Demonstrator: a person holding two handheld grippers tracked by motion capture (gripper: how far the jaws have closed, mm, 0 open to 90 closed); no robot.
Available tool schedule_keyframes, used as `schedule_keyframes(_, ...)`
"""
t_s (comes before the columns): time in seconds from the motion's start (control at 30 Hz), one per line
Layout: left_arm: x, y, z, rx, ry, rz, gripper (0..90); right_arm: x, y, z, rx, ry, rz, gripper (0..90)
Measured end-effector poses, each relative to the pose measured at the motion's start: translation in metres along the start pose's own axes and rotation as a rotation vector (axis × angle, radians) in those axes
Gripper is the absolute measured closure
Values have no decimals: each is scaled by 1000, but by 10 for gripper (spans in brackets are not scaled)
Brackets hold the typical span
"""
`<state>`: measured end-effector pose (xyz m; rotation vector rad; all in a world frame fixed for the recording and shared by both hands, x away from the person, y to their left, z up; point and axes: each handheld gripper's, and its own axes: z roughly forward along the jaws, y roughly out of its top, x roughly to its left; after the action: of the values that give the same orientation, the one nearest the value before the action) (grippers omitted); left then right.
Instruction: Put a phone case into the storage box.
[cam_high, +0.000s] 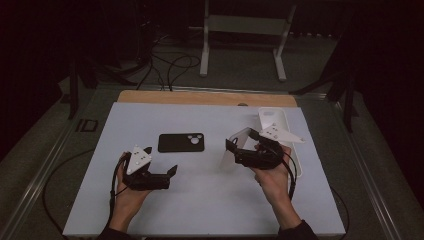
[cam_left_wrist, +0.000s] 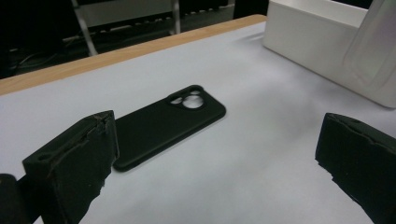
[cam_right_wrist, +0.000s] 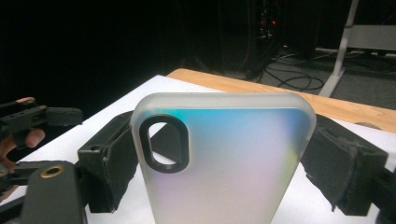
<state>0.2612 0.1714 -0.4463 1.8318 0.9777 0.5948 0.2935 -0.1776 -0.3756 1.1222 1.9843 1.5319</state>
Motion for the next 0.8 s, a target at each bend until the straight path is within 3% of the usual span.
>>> schedule_keyframes(0.07,0,0,0,0,0,0,0,-1,1,0,-1,-5,0,167)
schedule_keyframes(0.13,6,-11,-6,-2,34,3,0,-4,3,0,-3,-13,-4,167)
schedule_keyframes(0.23,6,-11,-6,-2,34,3,0,-5,4,0,-3,-18,-4,167)
schedule_keyframes(0.3,14,-25,-17,-33,58,-24,0,-9,8,0,-1,-31,-8,167)
schedule_keyframes(0.47,20,-39,-26,-21,101,-8,0,-18,15,0,-6,-48,-1,167)
schedule_keyframes(0.8,24,-59,-36,-18,125,-25,0,-32,25,2,6,-97,-19,167)
